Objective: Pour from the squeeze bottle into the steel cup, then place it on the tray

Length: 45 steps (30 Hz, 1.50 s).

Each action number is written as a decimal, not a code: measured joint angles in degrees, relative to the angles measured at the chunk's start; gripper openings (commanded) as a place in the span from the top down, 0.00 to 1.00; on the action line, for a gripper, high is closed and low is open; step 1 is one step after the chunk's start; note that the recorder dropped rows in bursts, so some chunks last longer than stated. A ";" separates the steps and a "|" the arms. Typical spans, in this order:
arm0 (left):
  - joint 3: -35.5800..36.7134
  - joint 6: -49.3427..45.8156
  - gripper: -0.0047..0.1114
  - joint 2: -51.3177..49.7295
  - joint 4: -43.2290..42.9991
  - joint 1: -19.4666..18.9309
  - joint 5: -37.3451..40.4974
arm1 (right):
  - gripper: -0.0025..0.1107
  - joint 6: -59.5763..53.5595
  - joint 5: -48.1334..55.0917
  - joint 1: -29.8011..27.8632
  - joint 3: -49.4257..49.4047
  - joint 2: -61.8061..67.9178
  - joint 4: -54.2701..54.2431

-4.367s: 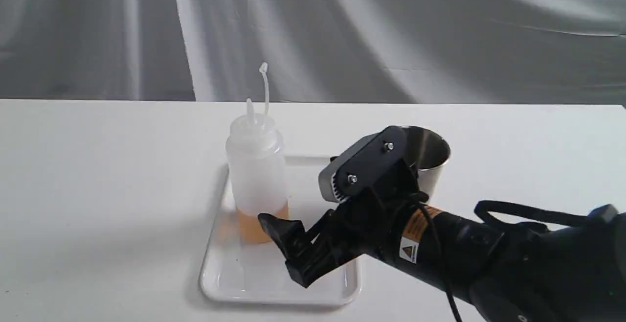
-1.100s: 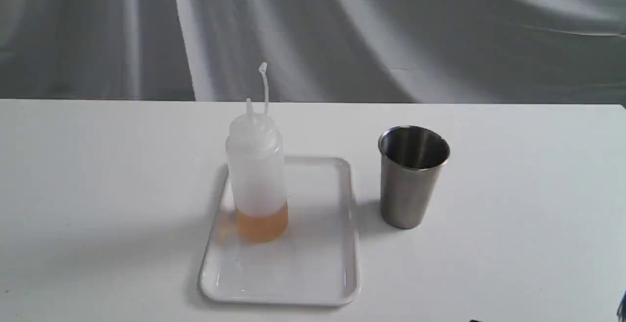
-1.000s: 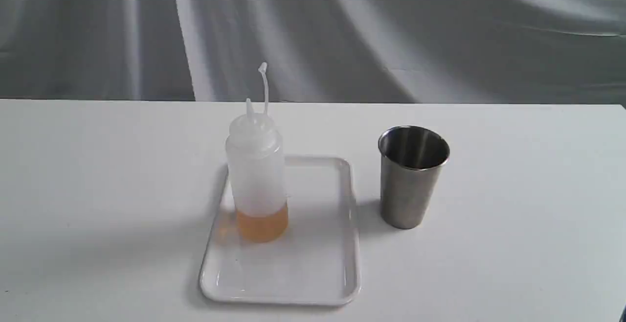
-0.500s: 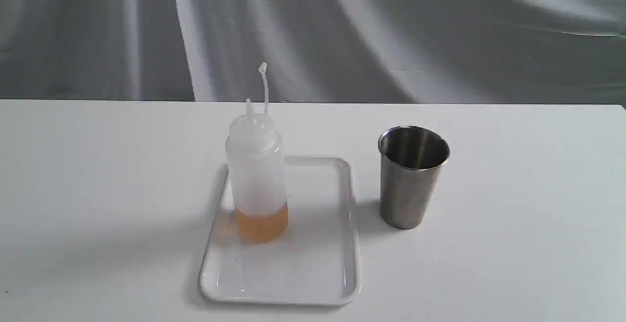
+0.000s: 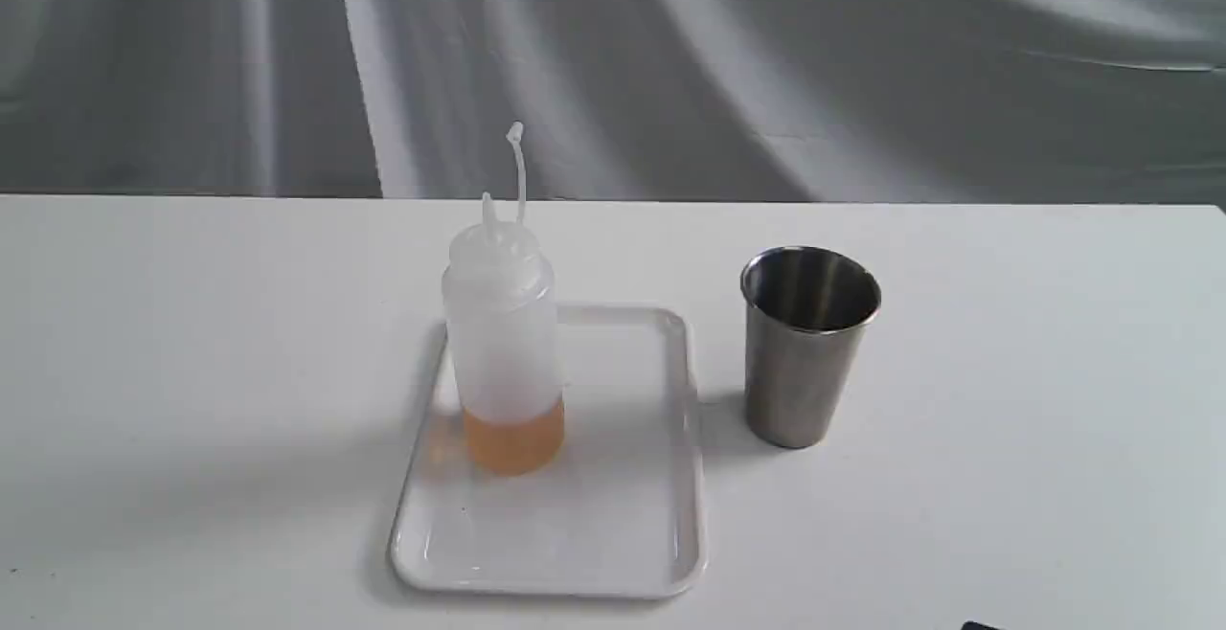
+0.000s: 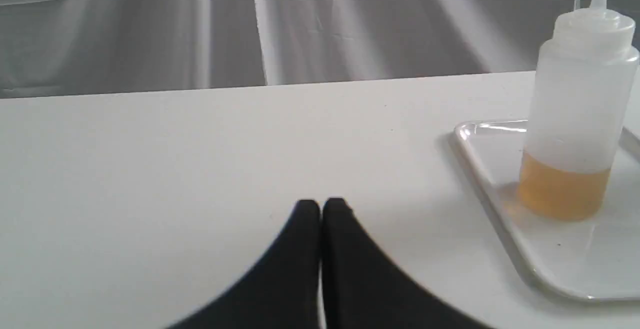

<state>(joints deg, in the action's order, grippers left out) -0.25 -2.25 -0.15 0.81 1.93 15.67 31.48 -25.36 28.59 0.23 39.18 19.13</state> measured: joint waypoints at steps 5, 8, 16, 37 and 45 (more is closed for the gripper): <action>0.00 0.00 0.96 0.00 0.00 0.00 0.00 | 0.98 0.00 0.00 0.00 0.00 0.00 0.00; 0.00 0.00 0.96 0.00 0.00 0.00 0.00 | 0.98 0.00 0.00 0.00 0.00 -0.60 0.00; 0.00 0.00 0.96 0.00 0.00 0.00 0.00 | 0.98 -0.86 1.90 -6.02 -0.09 -7.54 3.23; 0.00 0.00 0.96 0.00 0.00 0.00 0.00 | 0.98 11.31 22.36 -29.32 -0.09 -32.58 3.98; 0.00 0.00 0.96 0.00 0.00 0.00 0.00 | 0.98 9.97 28.16 -29.32 -0.09 -32.67 7.30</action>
<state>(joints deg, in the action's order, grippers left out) -0.25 -2.25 -0.15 0.81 1.93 15.67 41.45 2.80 -0.73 0.14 6.51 26.42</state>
